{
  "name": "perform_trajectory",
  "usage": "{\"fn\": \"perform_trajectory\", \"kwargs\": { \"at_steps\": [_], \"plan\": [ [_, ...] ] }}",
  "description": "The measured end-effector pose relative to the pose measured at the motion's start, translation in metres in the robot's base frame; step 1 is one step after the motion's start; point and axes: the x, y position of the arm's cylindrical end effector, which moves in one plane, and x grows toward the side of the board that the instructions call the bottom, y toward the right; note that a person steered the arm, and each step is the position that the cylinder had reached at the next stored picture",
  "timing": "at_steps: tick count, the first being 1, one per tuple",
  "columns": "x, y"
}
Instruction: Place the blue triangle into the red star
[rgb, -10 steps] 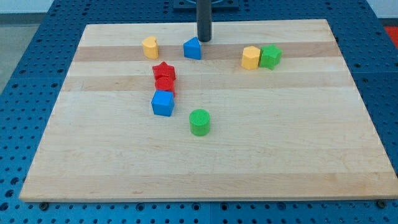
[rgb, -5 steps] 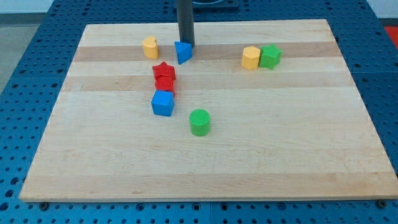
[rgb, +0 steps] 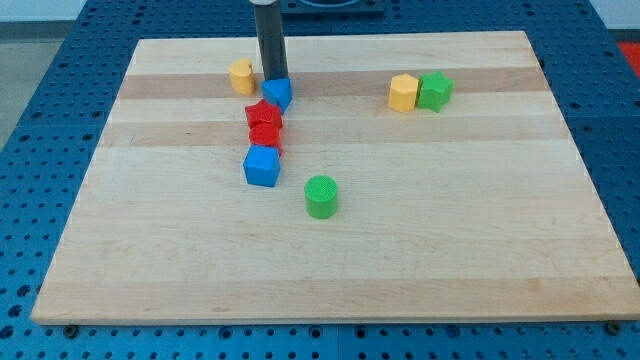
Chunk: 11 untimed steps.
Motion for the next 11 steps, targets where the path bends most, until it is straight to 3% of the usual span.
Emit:
{"fn": "perform_trajectory", "kwargs": {
  "at_steps": [8,11],
  "plan": [
    [0.008,-0.016],
    [-0.003,0.042]
  ]
}}
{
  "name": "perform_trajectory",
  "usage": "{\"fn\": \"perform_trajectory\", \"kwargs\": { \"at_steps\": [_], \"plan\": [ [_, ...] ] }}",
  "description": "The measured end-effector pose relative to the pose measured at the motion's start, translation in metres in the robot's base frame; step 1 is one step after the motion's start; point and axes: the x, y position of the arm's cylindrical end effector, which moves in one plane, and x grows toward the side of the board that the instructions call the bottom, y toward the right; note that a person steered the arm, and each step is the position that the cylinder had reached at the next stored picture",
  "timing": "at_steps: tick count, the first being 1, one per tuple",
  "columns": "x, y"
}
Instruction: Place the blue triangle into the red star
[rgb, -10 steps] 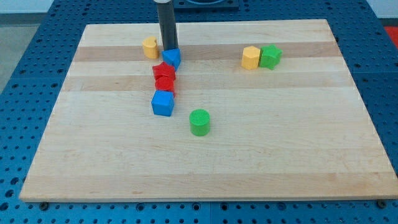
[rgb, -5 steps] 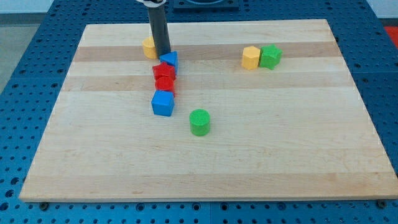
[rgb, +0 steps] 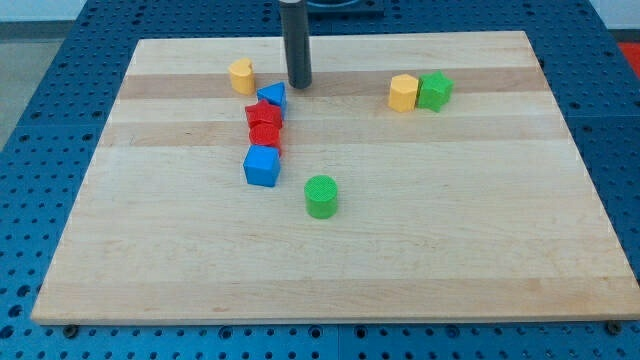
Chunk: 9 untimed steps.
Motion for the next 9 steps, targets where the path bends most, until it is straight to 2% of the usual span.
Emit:
{"fn": "perform_trajectory", "kwargs": {
  "at_steps": [2,9],
  "plan": [
    [0.031,0.005],
    [0.031,-0.021]
  ]
}}
